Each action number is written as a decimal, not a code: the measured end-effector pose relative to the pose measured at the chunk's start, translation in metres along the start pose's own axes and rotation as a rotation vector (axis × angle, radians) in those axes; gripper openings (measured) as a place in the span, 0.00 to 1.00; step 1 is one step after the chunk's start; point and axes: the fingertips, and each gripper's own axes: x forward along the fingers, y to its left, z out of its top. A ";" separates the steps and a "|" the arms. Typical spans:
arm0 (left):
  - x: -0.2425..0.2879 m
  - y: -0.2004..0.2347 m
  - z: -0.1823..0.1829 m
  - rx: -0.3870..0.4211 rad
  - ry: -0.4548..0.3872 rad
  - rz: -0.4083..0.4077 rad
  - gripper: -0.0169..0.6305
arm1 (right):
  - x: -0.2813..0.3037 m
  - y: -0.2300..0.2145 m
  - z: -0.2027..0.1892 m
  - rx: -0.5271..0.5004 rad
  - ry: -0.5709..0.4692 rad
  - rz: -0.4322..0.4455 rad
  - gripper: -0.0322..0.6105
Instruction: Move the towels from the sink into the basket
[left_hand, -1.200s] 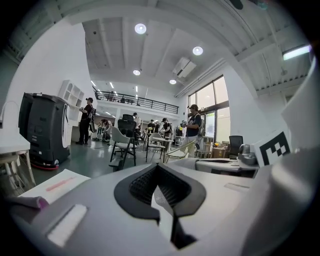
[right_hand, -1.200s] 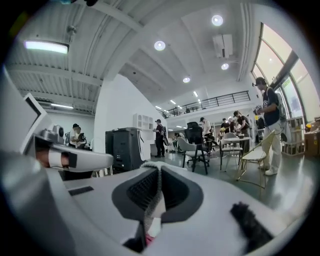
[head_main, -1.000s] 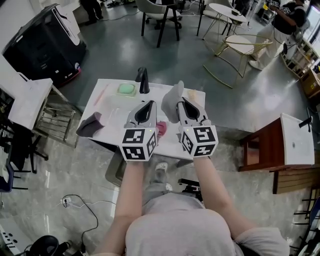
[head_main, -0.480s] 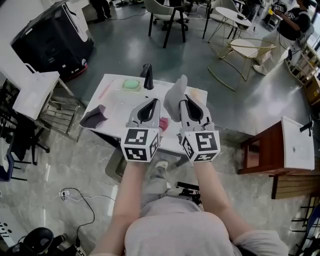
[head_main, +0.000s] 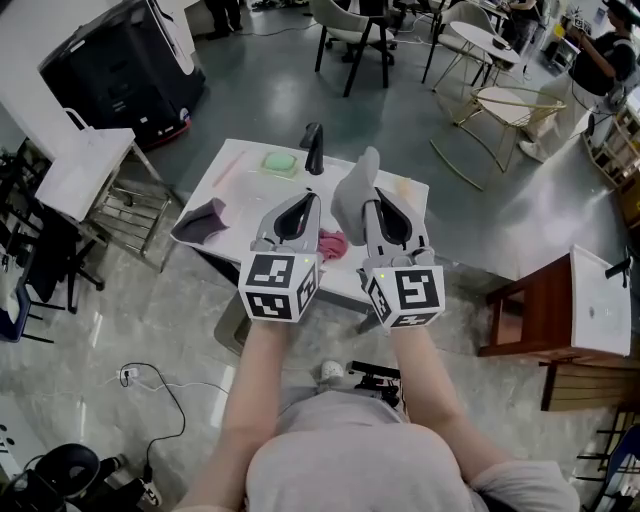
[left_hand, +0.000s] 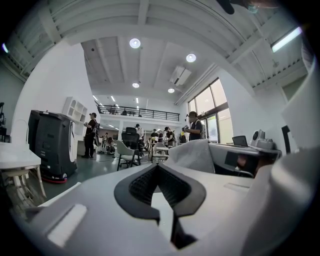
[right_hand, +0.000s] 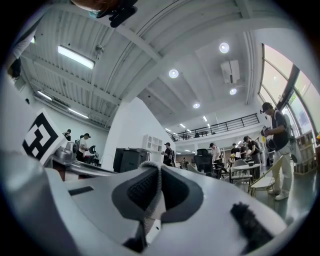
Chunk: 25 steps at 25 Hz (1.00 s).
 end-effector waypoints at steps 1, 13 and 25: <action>-0.003 0.004 0.000 -0.003 -0.001 0.006 0.02 | 0.001 0.003 0.001 -0.001 -0.002 0.003 0.08; -0.048 0.040 0.003 0.009 0.005 0.018 0.02 | 0.009 0.059 0.007 0.012 -0.007 0.035 0.08; -0.112 0.088 -0.005 -0.003 0.018 0.066 0.02 | 0.019 0.145 -0.002 0.049 0.049 0.153 0.08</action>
